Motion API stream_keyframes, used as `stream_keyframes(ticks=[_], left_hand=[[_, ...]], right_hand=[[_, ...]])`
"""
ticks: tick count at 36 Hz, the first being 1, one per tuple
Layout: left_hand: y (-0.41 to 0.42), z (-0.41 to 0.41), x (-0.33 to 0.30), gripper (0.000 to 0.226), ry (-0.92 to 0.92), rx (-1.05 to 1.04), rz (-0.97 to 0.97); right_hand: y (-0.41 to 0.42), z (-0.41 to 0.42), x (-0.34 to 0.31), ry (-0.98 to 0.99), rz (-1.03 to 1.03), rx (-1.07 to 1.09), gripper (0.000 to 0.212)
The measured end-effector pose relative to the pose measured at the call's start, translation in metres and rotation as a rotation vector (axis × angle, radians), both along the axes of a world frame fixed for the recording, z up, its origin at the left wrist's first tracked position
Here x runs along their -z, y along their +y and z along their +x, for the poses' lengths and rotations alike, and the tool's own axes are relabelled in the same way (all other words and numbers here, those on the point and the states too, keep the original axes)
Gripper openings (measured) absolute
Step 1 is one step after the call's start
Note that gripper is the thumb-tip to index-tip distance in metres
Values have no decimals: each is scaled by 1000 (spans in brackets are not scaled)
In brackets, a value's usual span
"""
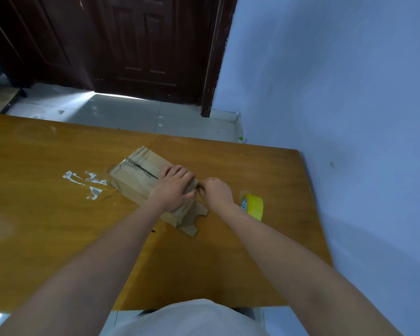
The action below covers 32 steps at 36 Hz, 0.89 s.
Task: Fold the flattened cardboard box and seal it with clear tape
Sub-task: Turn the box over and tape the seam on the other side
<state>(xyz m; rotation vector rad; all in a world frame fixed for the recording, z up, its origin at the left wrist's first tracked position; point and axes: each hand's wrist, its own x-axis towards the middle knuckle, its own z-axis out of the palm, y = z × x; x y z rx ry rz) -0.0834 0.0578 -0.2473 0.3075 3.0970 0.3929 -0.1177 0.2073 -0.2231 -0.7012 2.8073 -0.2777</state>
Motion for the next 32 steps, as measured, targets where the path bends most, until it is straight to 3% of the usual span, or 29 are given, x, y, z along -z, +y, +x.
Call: stream_keyframes(ticks=[10, 16, 21, 26, 29, 32], left_hand=[[1, -1, 0, 73, 2, -13, 8], [2, -2, 0, 48, -11, -11, 3], [2, -3, 0, 63, -8, -13, 22], [2, -3, 2, 46, 10, -5, 52], [2, -3, 3, 44, 12, -4, 38], [1, -3, 3, 43, 7, 2, 41]], right_hand=[[-1, 3, -14, -366, -184, 136, 26], [-2, 8, -21, -599, -282, 236, 20], [-4, 10, -30, -680, -316, 303, 12], [-3, 17, -32, -728, -239, 283, 29], [-2, 20, -23, -710, -226, 281, 49], [0, 25, -19, -715, -253, 270, 54]])
